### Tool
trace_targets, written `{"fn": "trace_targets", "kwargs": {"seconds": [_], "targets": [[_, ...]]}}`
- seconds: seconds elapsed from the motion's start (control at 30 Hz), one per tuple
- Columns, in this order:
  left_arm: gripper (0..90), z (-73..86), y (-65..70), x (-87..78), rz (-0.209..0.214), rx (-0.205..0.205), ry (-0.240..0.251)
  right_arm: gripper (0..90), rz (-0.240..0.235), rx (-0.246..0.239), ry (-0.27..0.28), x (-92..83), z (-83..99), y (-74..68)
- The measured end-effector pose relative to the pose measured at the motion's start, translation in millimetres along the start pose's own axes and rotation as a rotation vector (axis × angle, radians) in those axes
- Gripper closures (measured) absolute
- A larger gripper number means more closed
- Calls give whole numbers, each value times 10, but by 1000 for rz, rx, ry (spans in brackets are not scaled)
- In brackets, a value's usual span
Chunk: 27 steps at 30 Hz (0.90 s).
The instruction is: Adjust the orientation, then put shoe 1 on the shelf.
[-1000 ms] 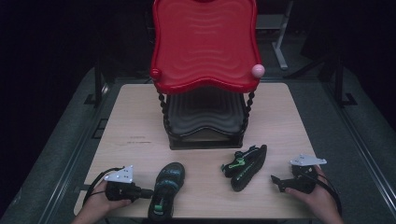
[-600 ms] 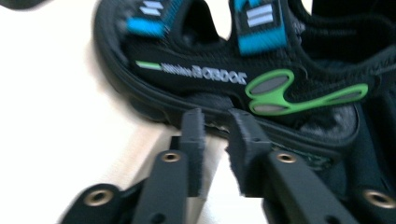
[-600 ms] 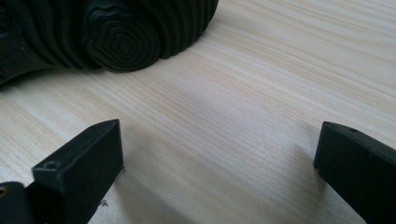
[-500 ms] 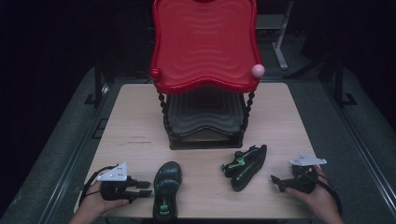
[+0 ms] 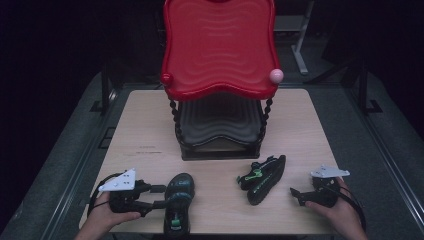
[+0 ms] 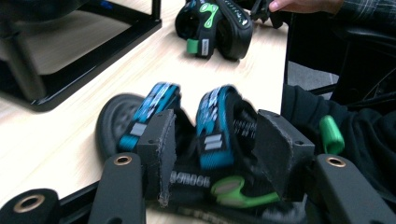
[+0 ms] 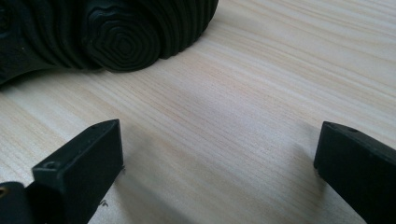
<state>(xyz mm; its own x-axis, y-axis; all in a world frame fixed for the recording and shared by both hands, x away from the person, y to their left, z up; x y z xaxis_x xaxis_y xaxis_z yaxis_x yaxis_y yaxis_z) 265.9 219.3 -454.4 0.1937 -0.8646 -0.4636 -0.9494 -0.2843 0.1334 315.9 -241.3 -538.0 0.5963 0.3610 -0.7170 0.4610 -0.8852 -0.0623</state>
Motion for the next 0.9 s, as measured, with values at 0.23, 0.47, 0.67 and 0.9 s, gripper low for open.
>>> {"fn": "trace_targets", "kwargs": {"seconds": [0.23, 0.47, 0.67, 0.9], "targets": [[466, -3, 8, 244, 29, 6, -35, 7, 0, 0, -1, 0, 0, 0], [507, 50, -36, 336, 35, 1, -52, 6, 1, 3, 1, 6, -6, -1], [627, 63, -30, 357, 72, 1, -47, 6, 3, 5, 2, 10, -10, -4], [672, 52, -30, 345, 72, -7, -42, 7, -2, 1, 1, -3, 4, -21]]}}
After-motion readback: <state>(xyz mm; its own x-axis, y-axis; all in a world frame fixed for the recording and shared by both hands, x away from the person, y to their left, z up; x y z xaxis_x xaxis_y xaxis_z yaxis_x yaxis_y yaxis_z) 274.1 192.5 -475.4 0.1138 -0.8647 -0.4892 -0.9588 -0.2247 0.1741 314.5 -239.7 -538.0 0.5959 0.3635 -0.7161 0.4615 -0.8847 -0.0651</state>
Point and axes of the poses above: each handheld gripper's, and its own axes: x roughly forward along the jaws, z roughly out of its underside, y roughly to its right, the point moved 8 cm from there along x, roughly forward along the jaws, and after that the axes turned 3 degrees about x, right-handed, at the moved point
